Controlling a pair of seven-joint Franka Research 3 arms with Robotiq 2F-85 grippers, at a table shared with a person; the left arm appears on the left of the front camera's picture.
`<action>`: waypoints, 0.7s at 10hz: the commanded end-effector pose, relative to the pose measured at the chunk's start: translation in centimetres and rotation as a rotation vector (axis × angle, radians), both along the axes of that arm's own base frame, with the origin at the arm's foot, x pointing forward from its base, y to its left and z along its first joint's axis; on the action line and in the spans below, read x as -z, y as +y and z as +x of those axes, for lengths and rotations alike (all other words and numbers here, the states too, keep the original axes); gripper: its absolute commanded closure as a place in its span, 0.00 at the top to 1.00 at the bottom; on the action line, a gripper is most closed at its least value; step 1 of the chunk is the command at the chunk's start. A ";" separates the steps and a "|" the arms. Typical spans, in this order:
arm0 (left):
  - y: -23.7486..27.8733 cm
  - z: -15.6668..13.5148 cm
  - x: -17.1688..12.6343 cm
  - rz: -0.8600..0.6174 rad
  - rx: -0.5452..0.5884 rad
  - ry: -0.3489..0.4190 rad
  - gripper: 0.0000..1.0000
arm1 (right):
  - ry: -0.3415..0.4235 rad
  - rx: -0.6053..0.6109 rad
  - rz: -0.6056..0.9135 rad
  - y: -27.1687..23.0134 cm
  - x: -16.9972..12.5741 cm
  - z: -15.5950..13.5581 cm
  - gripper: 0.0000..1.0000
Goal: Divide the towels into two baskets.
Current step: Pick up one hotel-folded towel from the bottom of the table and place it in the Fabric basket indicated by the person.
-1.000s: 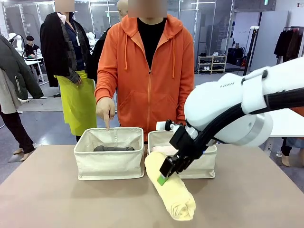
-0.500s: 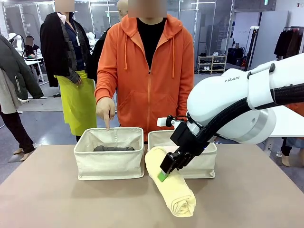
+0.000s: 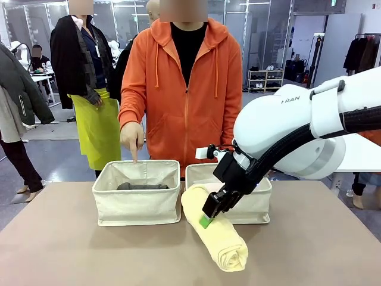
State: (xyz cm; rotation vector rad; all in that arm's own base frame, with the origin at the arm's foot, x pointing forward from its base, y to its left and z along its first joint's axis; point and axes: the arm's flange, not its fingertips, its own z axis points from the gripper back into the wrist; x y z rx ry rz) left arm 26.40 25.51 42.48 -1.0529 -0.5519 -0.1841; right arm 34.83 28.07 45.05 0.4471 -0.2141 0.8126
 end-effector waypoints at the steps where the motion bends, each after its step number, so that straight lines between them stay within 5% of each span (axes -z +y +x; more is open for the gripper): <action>1: 0.1 -0.3 -0.3 -0.001 -0.005 -0.011 1.00 | 0.001 -0.136 -0.052 2.4 -3.3 1.0 0.19; 5: 0.1 -0.3 -0.3 -0.001 -0.005 -0.011 1.00 | -0.230 -0.487 -0.351 12.9 -10.1 5.9 0.19; 7: 0.1 -0.3 -0.3 -0.001 -0.005 -0.011 1.00 | -0.361 -0.666 -0.464 20.0 -10.6 8.5 0.19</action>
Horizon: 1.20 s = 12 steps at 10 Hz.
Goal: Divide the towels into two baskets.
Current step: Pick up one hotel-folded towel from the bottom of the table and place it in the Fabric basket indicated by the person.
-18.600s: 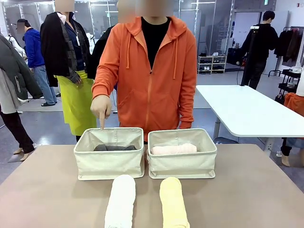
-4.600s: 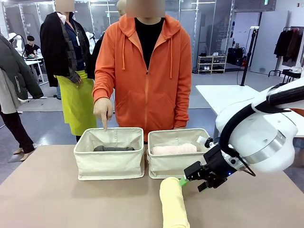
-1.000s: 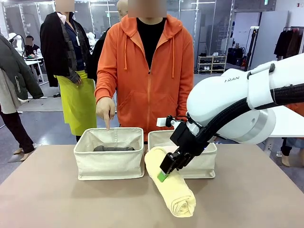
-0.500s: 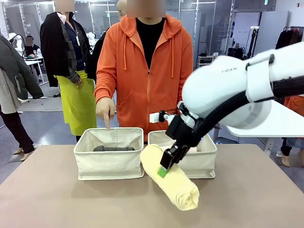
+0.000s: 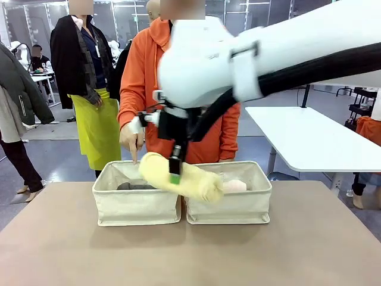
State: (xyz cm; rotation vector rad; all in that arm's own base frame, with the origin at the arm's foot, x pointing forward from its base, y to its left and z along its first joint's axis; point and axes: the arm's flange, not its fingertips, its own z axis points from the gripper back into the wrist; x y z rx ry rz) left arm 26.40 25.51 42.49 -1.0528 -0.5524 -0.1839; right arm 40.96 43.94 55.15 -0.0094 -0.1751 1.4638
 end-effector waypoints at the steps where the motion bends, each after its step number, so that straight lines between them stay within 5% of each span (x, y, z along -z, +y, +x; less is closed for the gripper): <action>1: 0.1 -0.3 -0.3 -0.001 -0.004 -0.011 1.00 | -0.112 -0.190 -0.081 7.1 0.3 3.5 0.19; 4: 0.1 -0.3 -0.3 -0.001 -0.004 -0.011 1.00 | -0.317 -0.328 -0.184 12.6 4.3 6.1 0.19; 7: 0.1 -0.3 -0.3 -0.001 -0.004 -0.011 1.00 | -0.436 -0.368 -0.198 15.0 5.6 8.0 0.19; 11: 0.1 -0.3 -0.3 -0.001 -0.004 -0.011 1.00 | -0.429 -0.358 -0.149 14.7 7.7 9.7 0.19; 12: 0.1 -0.3 -0.3 -0.001 -0.004 -0.011 1.00 | -0.421 -0.352 -0.146 14.4 8.1 9.8 0.42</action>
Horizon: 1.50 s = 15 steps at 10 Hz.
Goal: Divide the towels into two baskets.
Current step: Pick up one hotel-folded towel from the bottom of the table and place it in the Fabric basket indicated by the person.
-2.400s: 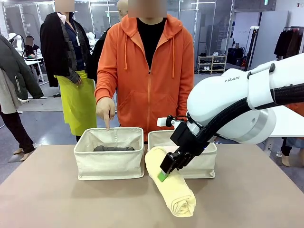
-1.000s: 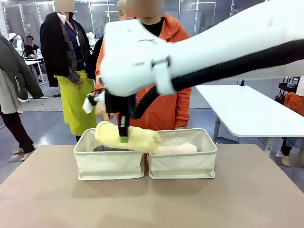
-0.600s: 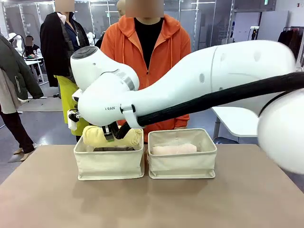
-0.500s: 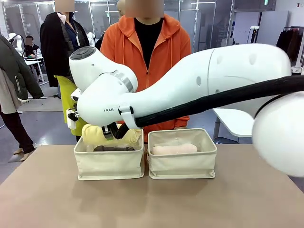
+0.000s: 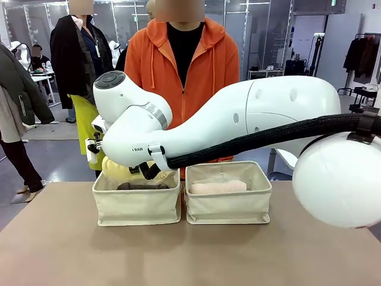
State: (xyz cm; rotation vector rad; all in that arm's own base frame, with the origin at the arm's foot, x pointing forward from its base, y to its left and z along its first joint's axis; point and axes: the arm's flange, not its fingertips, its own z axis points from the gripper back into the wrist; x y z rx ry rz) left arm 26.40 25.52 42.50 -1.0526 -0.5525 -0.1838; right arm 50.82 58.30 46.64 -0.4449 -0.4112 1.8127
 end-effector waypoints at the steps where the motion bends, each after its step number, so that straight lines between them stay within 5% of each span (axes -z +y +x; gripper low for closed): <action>1: 0.1 -0.3 -0.3 -0.001 -0.004 -0.011 1.00 | 0.016 -0.003 0.015 -0.3 -0.2 0.0 0.66; 2: 0.1 -0.3 -0.3 -0.001 -0.004 -0.011 1.00 | 0.019 -0.005 0.021 -0.3 -0.3 -0.1 0.72; 3: 0.1 -0.3 -0.3 -0.001 -0.004 -0.011 1.00 | 0.014 -0.001 0.013 -0.4 -0.2 -0.2 0.95; 4: 0.1 -0.3 -0.3 -0.001 -0.004 -0.011 1.00 | 0.023 0.002 0.016 -0.6 -0.3 -0.2 1.00; 10: 0.1 -0.3 -0.3 -0.001 -0.004 -0.011 1.00 | 0.054 0.063 0.041 -3.1 -0.7 -0.6 0.99; 11: 0.1 -0.3 -0.3 -0.001 -0.004 -0.011 1.00 | 0.005 0.015 0.009 -0.9 -0.6 0.5 0.99; 15: 0.1 -0.3 -0.3 -0.001 -0.004 -0.011 1.00 | 0.005 0.015 0.009 -0.9 -0.6 0.5 0.99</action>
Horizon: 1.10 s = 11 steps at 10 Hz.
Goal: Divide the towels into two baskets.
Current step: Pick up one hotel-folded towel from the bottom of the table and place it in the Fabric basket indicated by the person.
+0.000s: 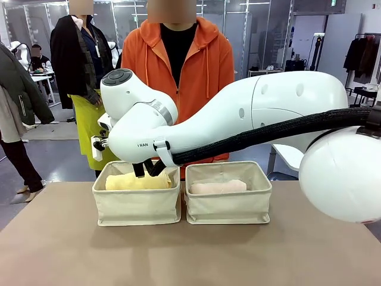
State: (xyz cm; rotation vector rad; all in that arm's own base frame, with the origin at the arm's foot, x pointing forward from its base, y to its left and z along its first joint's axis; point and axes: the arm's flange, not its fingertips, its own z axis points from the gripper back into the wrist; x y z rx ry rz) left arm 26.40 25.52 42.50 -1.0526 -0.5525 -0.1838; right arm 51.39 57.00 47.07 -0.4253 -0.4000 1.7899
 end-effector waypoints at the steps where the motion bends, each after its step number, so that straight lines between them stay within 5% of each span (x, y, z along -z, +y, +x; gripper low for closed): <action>1: 0.1 -0.3 -0.3 -0.001 -0.004 -0.011 1.00 | -0.013 -0.009 -0.001 0.4 -0.1 0.0 0.99; 9: 0.1 -0.3 -0.3 -0.001 -0.004 -0.011 1.00 | 0.000 0.000 0.000 0.0 0.0 0.0 0.99; 11: 0.1 -0.3 -0.3 -0.001 -0.004 -0.011 1.00 | 0.035 0.096 0.055 -2.3 -4.1 -1.2 0.99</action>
